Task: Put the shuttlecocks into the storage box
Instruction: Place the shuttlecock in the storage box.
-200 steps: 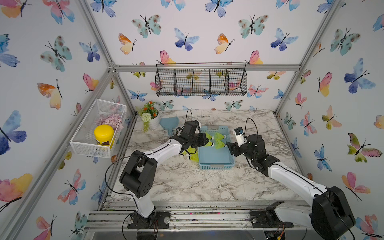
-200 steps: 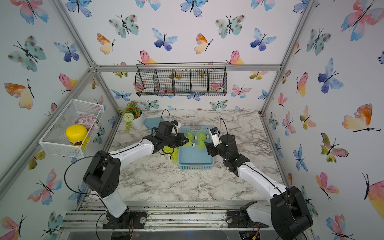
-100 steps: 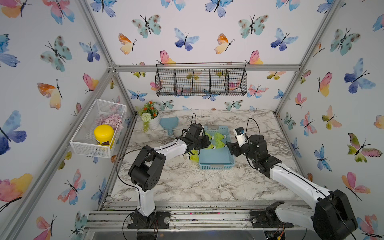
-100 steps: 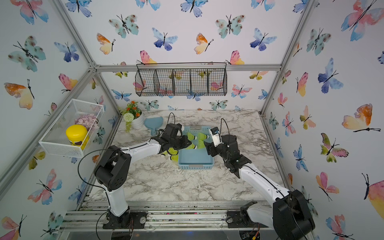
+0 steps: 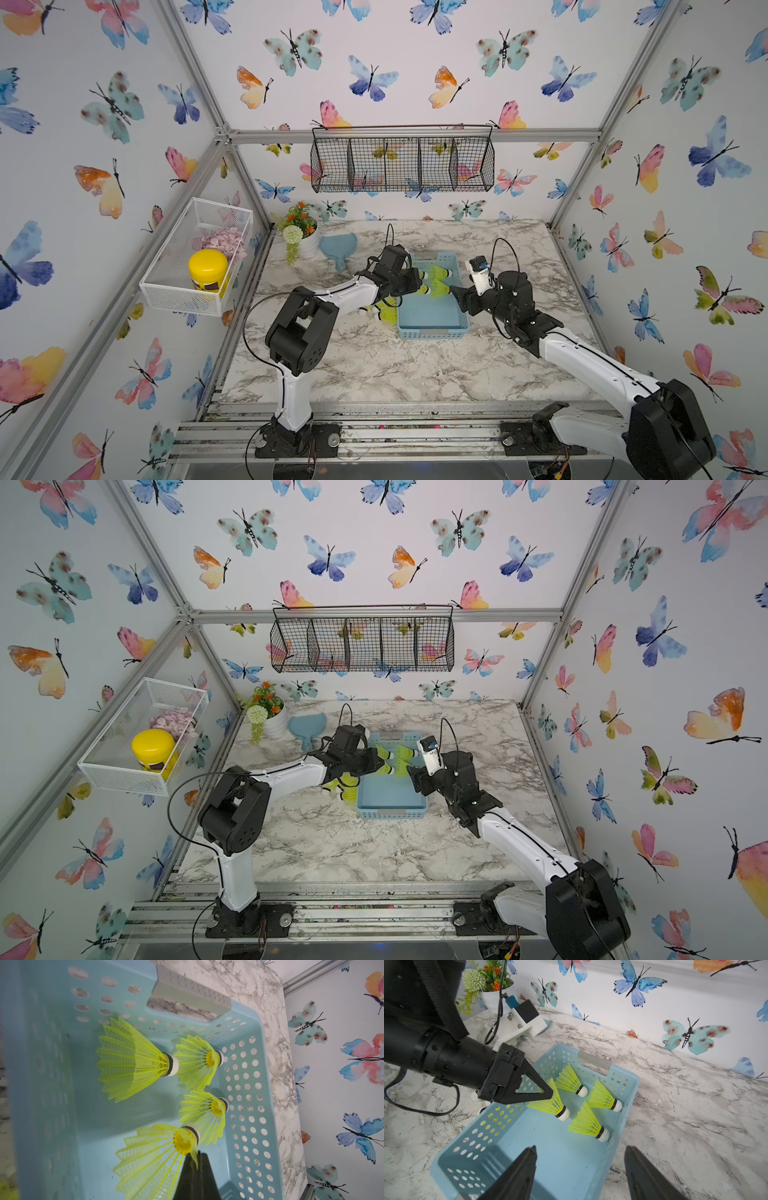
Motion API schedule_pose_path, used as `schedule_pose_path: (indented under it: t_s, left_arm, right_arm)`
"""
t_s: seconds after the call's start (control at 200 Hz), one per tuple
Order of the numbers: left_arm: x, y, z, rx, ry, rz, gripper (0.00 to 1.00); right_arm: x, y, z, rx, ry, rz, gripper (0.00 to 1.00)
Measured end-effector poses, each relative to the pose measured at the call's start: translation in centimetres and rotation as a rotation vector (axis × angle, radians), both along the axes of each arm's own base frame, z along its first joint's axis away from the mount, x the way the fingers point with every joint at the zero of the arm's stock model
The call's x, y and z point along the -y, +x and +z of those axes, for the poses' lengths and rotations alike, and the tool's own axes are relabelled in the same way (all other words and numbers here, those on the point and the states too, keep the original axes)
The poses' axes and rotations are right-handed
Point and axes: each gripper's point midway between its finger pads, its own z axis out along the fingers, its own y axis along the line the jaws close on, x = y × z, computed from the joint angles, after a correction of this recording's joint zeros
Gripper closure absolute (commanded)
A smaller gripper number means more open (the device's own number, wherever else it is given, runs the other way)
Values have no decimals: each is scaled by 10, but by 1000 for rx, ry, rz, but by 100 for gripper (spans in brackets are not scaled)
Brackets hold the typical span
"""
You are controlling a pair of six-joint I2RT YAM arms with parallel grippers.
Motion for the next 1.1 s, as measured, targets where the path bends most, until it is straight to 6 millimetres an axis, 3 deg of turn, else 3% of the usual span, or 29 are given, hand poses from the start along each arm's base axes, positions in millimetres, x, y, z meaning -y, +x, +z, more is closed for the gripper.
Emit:
schedule_pose_path:
  t_s: [0.395,0.611,0.766,1.096]
  left_arm:
    - [3,8,-2,10,13,10,100]
    - [8,10,-17,-2,35,1,100]
    - [9,11,-16,7,41,0,100]
    - [6,13,-19,19,87,17,72]
  right_arm:
    - [-1,-1,-1,-5,1,7,27]
    - [0,-4,-8,-21,-5,12,27]
    - [0,-6,-11,-29,-8,13,27]
    - [-1,-7,-10,-29,-3,25,27]
